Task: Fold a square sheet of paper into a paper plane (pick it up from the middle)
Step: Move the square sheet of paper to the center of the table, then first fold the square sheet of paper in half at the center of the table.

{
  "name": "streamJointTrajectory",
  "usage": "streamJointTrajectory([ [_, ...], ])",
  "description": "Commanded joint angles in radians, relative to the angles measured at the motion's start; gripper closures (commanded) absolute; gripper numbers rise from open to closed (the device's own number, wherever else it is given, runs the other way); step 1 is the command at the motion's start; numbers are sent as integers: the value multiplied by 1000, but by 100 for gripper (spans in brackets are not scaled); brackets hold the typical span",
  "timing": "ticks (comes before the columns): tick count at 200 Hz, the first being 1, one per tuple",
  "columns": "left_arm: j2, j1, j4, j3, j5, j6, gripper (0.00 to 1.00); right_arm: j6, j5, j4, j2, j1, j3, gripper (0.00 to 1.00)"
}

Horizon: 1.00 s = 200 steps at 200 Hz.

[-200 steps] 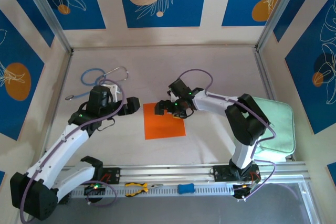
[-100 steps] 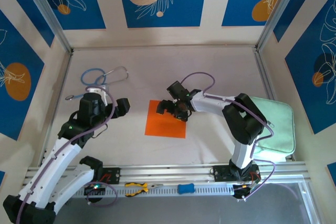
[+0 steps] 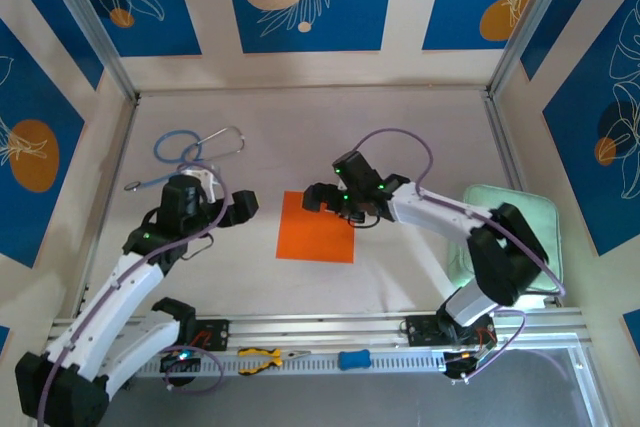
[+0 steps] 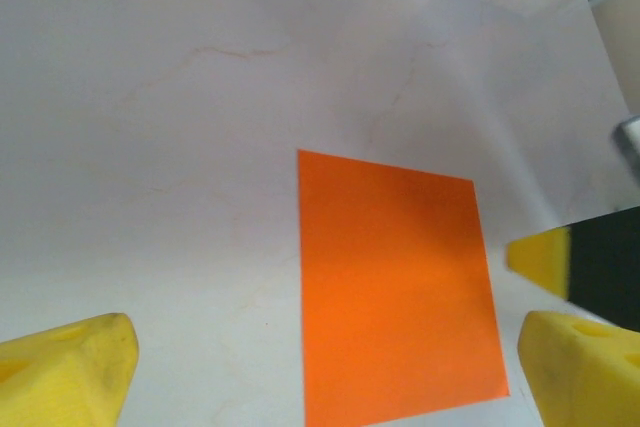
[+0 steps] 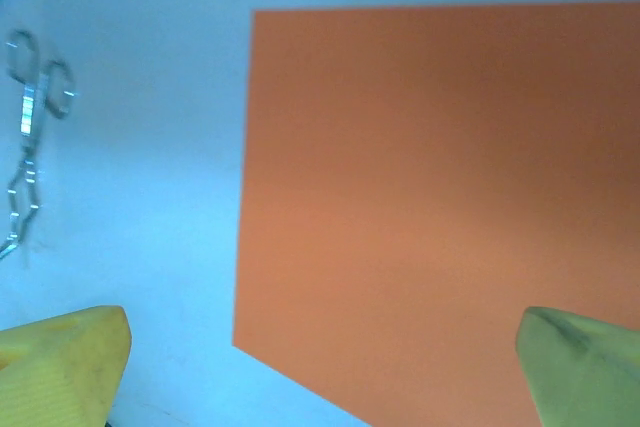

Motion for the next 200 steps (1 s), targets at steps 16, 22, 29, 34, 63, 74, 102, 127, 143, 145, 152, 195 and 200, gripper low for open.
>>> streamJointTrajectory([
  [16, 113, -64, 67, 32, 62, -20, 8, -20, 118, -9, -130, -39, -92, 1],
  [22, 136, -79, 66, 42, 53, -15, 9, -14, 125, -13, -144, -48, -106, 1],
  [29, 163, -100, 58, 56, 38, -11, 9, -8, 135, -20, -159, -59, -121, 0],
  [34, 185, -116, 49, 66, 23, -6, 10, -4, 144, -25, -175, -67, -136, 0],
  [63, 332, -201, -21, 157, -35, 15, 12, -4, 200, -15, -250, -95, -220, 0],
  [74, 391, -226, -57, 196, -50, 20, 11, 11, 226, -6, -288, -103, -261, 0],
  [102, 497, -295, -98, 275, -80, 16, 10, 25, 218, 55, -408, -141, -371, 1],
  [127, 584, -350, -116, 330, -111, -1, 10, -17, 58, 157, -496, -213, -457, 1],
  [143, 640, -377, -135, 369, -124, -8, 10, -12, 15, 154, -519, -255, -470, 1],
  [145, 646, -380, -138, 374, -125, -8, 10, -16, 9, 153, -520, -259, -470, 1],
  [152, 670, -389, -150, 391, -130, -11, 10, -35, -25, 153, -520, -274, -468, 1],
  [195, 809, -439, -261, 524, -173, -19, 10, -62, -118, 106, -467, -305, -430, 1],
  [200, 821, -445, -275, 538, -181, -20, 10, -56, -119, 104, -461, -305, -430, 1],
])
